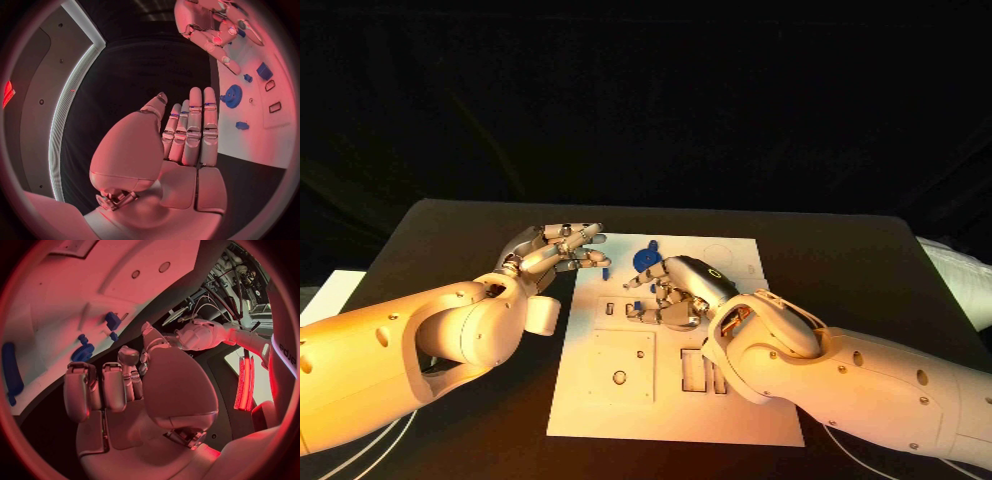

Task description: Assemble the parts on the task board

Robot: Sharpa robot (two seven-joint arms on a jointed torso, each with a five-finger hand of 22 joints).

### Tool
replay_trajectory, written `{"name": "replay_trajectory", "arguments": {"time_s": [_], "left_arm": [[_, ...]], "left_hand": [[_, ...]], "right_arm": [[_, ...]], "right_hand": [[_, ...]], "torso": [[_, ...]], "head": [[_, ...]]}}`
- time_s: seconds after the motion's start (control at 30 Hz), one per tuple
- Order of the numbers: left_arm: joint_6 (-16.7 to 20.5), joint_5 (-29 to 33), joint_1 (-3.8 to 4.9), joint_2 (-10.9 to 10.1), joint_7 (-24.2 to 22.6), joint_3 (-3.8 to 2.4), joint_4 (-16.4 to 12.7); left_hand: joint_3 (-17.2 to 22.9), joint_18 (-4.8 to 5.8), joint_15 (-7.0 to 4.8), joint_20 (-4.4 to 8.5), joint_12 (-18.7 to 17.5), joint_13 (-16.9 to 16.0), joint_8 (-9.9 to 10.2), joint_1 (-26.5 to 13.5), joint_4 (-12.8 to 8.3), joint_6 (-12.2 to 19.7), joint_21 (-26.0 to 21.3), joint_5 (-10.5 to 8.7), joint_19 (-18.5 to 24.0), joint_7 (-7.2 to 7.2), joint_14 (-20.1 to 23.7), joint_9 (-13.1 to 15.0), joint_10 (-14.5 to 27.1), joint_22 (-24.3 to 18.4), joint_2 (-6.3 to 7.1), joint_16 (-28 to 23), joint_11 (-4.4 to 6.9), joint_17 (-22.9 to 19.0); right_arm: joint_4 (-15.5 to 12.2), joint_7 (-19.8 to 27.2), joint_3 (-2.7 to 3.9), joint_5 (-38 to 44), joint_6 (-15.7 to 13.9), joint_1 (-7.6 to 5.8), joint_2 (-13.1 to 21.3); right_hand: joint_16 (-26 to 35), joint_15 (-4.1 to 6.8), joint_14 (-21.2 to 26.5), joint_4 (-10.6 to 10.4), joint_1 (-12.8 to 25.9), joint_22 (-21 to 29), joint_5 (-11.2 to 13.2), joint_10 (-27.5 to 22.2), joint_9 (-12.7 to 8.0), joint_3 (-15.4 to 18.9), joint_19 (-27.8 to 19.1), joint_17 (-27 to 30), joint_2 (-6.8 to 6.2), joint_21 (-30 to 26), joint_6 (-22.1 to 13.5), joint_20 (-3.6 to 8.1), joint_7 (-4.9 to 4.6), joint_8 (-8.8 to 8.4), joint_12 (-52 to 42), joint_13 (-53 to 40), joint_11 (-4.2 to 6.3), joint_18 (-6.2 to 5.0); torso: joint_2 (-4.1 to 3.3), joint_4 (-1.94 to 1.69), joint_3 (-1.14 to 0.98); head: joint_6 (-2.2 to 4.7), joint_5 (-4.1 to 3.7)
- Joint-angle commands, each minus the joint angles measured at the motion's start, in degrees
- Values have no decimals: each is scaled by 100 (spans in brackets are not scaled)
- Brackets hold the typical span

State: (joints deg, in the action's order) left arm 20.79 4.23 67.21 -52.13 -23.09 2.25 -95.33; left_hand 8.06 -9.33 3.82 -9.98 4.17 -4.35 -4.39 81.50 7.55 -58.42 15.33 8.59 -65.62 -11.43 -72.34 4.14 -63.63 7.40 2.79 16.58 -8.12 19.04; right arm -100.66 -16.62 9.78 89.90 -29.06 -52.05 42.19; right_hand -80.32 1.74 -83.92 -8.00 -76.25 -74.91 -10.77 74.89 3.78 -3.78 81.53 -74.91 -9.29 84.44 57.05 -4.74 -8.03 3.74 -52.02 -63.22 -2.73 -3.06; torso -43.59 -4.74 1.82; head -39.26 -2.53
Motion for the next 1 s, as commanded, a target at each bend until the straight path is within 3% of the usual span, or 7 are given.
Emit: {"name": "replay_trajectory", "arguments": {"time_s": [0.03,0.17,0.27,0.37,0.57,0.7,1.0], "left_arm": [[-41,-320,0,2,255,-3,24],[-67,-879,2,-19,952,-3,53],[-257,-1630,21,-36,1830,-5,64],[-579,-2698,75,-27,2975,-7,91],[-1383,-4305,332,209,4681,-8,325],[-1725,-5034,459,448,5291,-7,508],[-2543,-5655,591,1090,5900,-5,1037]], "left_hand": [[-27,-121,-88,98,5,-18,20,-2,-35,-37,218,15,-269,26,-324,5,-105,118,-10,400,81,235],[-70,-115,-280,279,296,-178,19,-120,33,-55,717,8,-753,147,-863,6,-654,404,14,1505,270,972],[-162,-98,-444,466,860,-536,-69,-242,103,-144,1381,-7,-1237,307,-1366,34,-1142,807,67,4741,458,4132],[-381,129,-502,644,1832,-1320,-273,-564,387,-222,3380,4,-1530,504,-1439,93,-1094,2934,19,6281,508,5735],[-1007,327,-627,607,3872,-3005,-926,-991,835,-240,4949,-97,-1344,503,-1600,337,-370,4633,-135,7038,688,6648],[-1282,427,-684,666,5175,-4364,-1344,-1149,899,-360,5685,-300,-1524,660,-1766,577,-739,5573,-230,7342,737,7096],[-1815,594,-798,789,6170,-5483,-2044,-1462,915,-271,6448,-585,-1808,810,-1766,1166,-1108,6628,-335,7342,878,7096]], "right_arm": [[-225,375,77,-234,-188,-21,174],[-420,482,186,-558,-118,-158,495],[-470,557,225,-1048,-38,-330,767],[-459,646,246,-1744,6,-526,1057],[-338,752,260,-2653,10,-795,1471],[-263,766,262,-2855,28,-873,1623],[-152,498,263,-2949,153,-917,1697]], "right_hand": [[29,-48,-309,-4,-59,-202,-25,-40,3,57,-25,-21,14,-29,-35,-34,4,9,-10,14,-21,4],[36,-49,-307,-47,-90,-201,-41,-44,6,113,-26,-15,35,-31,-26,-35,6,15,-7,27,-19,3],[57,-45,-301,-82,-142,-182,-78,-48,9,138,-39,11,85,-41,-6,-34,11,24,-2,41,-15,-1],[91,-41,-291,-118,-175,-142,-118,-38,13,145,-65,55,151,-61,22,-31,17,35,-24,36,-9,-11],[220,-36,-249,-171,-207,51,-163,-62,12,153,-193,222,253,-156,36,-25,18,33,15,80,-5,-54],[231,-33,-247,-195,-216,56,-189,-56,14,154,-195,228,304,-163,53,-23,22,38,0,77,-2,-55],[344,-31,-215,-284,-175,179,-182,-109,15,188,-271,362,393,-230,74,-19,23,40,96,164,-2,-81]], "torso": [[20,22,-14],[73,56,-43],[128,77,-65],[176,109,-91],[247,160,-133],[272,185,-168],[283,201,-191]], "head": [[20,11],[5,37],[-3,68],[-31,103],[-54,153],[-77,200],[-125,201]]}}
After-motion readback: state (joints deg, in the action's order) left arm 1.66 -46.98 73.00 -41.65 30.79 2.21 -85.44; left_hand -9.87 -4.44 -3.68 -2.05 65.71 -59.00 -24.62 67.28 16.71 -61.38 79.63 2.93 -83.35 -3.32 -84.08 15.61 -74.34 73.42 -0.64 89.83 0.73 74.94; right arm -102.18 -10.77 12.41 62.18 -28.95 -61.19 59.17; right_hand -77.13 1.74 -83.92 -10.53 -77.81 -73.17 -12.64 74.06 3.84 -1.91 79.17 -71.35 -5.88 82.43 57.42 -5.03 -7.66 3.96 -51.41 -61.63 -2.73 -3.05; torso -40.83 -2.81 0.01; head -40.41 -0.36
